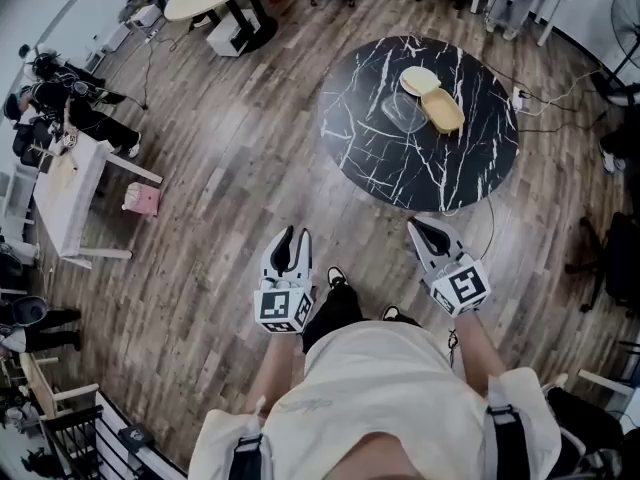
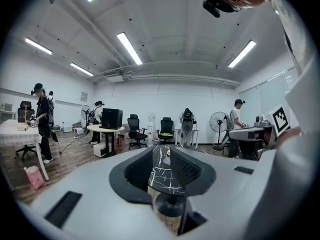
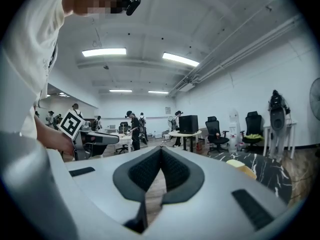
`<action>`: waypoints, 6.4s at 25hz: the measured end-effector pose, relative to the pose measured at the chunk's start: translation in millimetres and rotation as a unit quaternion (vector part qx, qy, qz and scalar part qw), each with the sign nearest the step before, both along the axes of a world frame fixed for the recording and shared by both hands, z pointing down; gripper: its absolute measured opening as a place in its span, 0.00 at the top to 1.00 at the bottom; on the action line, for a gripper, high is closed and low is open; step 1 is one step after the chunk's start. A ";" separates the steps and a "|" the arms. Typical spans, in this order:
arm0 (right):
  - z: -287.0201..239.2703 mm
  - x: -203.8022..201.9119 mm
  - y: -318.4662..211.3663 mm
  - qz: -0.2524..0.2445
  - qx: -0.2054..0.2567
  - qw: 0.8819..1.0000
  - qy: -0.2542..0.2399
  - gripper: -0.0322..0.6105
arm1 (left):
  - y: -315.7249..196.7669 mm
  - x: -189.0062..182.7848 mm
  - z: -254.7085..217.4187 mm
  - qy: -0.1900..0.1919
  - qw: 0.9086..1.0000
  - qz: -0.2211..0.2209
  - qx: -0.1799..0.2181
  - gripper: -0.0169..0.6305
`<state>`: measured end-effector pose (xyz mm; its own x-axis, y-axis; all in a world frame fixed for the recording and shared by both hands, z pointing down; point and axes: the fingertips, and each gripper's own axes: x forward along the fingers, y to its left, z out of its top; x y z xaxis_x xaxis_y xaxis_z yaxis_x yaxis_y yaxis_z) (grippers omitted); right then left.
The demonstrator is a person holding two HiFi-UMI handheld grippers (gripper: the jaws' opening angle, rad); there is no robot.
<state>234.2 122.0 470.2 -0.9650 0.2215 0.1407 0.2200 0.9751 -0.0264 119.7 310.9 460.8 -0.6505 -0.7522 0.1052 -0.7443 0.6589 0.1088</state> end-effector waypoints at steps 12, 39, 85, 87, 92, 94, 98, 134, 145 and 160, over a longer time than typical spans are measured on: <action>-15.7 -118.0 19.1 0.078 0.020 0.997 -0.001 0.94 | 9.5 -143.7 3.6 -0.007 0.997 0.073 0.010 0.81; 30.8 -292.1 -145.6 0.145 -0.007 0.989 0.006 0.94 | -175.3 -335.0 10.2 0.023 0.989 0.146 -0.017 0.81; 23.3 -292.9 -247.7 0.492 -0.009 0.869 0.054 0.94 | -450.9 -367.0 84.5 0.069 0.844 0.527 -0.079 0.81; 25.5 -288.6 -242.4 0.490 -0.016 0.870 0.052 0.94 | -450.3 -360.7 92.1 0.074 0.842 0.527 -0.092 0.81; 36.9 -270.6 -240.1 0.474 -0.029 0.878 0.060 0.94 | -460.4 -347.7 124.9 0.113 0.845 0.507 -0.127 0.81; 44.1 -263.4 -242.3 0.468 -0.034 0.881 0.062 0.94 | -463.3 -344.0 143.1 0.128 0.847 0.496 -0.145 0.81; 62.7 -254.1 -246.9 0.460 -0.053 0.884 0.066 0.94 | -465.2 -341.0 173.0 0.135 0.849 0.479 -0.177 0.81; 120.3 -216.7 -297.0 0.440 -0.104 0.883 0.131 0.94 | -502.4 -326.8 341.4 0.186 0.803 0.445 -0.350 0.81; 119.7 -214.4 -296.8 0.440 -0.107 0.882 0.128 0.94 | -499.4 -319.8 344.7 0.188 0.793 0.449 -0.367 0.81; 118.4 -217.9 -288.0 0.437 -0.105 0.884 0.126 0.94 | -498.9 -323.6 346.6 0.188 0.787 0.439 -0.390 0.94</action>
<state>16.4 -165.9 588.7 -0.7242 -0.5464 0.4207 -0.6539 0.7378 -0.1673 -203.9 -187.9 807.4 0.2721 -0.5056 0.8187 -0.9618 -0.1165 0.2477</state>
